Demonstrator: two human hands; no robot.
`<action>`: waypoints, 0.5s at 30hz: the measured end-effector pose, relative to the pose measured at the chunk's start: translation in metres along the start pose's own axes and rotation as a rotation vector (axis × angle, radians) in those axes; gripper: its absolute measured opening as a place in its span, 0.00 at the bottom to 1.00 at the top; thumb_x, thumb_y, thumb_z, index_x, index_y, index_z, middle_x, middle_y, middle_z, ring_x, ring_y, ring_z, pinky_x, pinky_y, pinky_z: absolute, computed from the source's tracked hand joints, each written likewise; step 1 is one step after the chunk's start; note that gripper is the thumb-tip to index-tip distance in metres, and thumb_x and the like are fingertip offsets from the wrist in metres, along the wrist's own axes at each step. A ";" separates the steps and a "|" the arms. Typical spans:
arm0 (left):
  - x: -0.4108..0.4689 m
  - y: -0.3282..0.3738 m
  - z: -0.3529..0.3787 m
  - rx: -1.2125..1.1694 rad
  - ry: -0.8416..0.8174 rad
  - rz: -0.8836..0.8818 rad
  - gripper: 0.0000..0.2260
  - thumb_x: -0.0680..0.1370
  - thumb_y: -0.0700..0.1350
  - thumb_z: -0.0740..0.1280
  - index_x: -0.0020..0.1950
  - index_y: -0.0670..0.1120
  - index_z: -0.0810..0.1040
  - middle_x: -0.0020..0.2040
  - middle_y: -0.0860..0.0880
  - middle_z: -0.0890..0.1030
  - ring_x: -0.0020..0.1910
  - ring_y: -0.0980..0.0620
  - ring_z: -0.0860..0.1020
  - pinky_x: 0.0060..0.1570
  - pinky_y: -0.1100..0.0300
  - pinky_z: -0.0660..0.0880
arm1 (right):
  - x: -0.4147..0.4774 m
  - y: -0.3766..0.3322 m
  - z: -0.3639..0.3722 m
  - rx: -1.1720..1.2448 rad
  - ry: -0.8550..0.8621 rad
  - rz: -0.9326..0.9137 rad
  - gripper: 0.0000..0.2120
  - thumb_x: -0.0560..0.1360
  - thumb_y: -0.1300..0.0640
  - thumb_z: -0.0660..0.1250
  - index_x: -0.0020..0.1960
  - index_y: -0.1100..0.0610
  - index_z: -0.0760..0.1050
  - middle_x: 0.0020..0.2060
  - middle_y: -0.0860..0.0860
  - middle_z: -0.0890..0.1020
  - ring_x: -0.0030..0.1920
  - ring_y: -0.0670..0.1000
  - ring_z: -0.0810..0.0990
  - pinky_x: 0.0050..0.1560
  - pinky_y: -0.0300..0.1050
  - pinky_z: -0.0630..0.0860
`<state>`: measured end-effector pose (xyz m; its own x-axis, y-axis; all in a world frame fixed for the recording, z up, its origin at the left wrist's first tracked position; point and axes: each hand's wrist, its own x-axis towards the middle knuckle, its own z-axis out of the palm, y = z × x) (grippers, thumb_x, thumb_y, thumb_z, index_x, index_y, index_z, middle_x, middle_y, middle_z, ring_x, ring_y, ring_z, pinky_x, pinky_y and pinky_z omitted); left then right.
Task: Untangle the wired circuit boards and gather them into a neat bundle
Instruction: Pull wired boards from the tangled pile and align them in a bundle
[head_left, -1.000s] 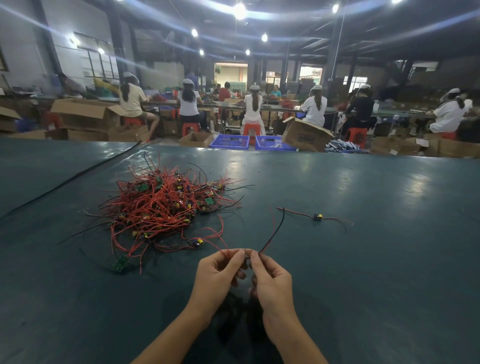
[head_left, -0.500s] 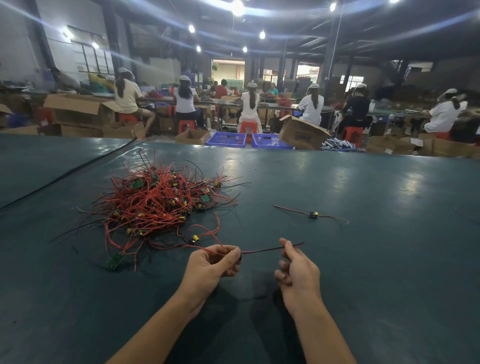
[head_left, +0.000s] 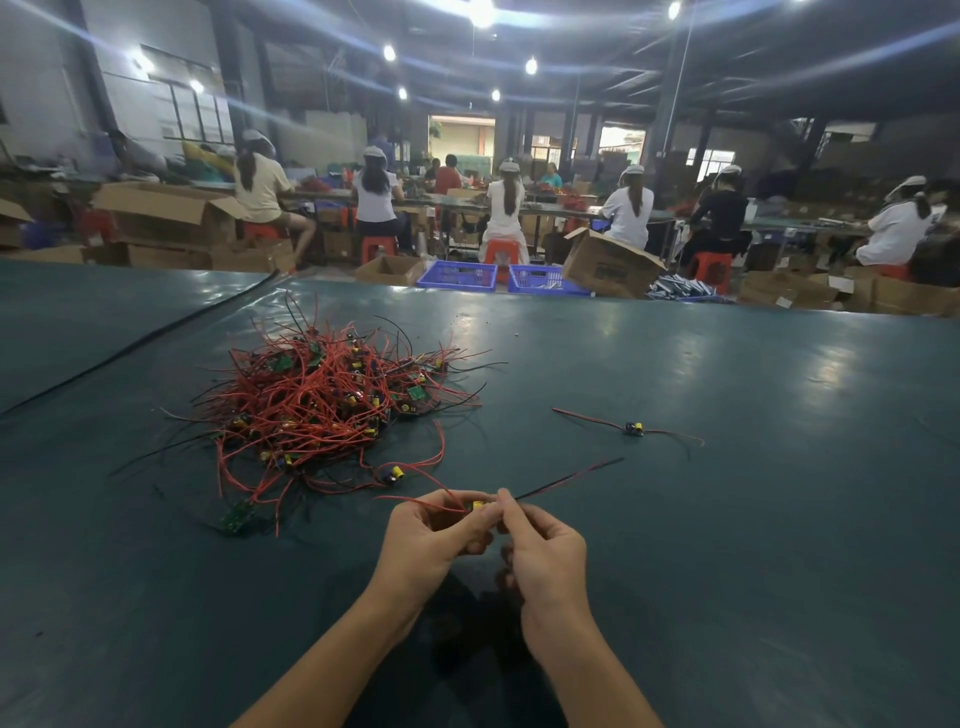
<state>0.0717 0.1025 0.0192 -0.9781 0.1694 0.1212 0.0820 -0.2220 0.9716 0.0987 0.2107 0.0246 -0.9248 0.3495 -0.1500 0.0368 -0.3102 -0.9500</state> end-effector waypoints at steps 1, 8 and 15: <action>0.000 0.001 0.001 0.008 -0.011 -0.005 0.15 0.62 0.49 0.77 0.43 0.42 0.85 0.36 0.44 0.84 0.31 0.54 0.79 0.35 0.64 0.77 | 0.001 -0.001 -0.001 0.009 0.019 0.023 0.10 0.74 0.53 0.72 0.36 0.54 0.85 0.31 0.59 0.81 0.34 0.57 0.76 0.37 0.53 0.76; 0.005 0.003 0.000 0.040 -0.010 -0.028 0.02 0.71 0.37 0.74 0.42 0.40 0.83 0.33 0.46 0.82 0.30 0.54 0.79 0.32 0.65 0.76 | 0.018 -0.023 -0.020 0.261 0.242 0.110 0.05 0.75 0.60 0.71 0.40 0.59 0.81 0.30 0.49 0.76 0.24 0.44 0.66 0.18 0.35 0.59; 0.004 0.005 -0.002 -0.094 0.013 -0.083 0.10 0.64 0.45 0.75 0.42 0.41 0.84 0.36 0.44 0.83 0.31 0.54 0.78 0.32 0.66 0.76 | 0.020 -0.032 -0.038 0.415 0.204 0.129 0.10 0.79 0.56 0.65 0.42 0.57 0.81 0.32 0.47 0.75 0.20 0.42 0.64 0.16 0.34 0.58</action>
<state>0.0682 0.1003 0.0243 -0.9832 0.1788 0.0375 -0.0175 -0.2964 0.9549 0.0931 0.2618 0.0418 -0.8279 0.4388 -0.3495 -0.0463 -0.6744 -0.7369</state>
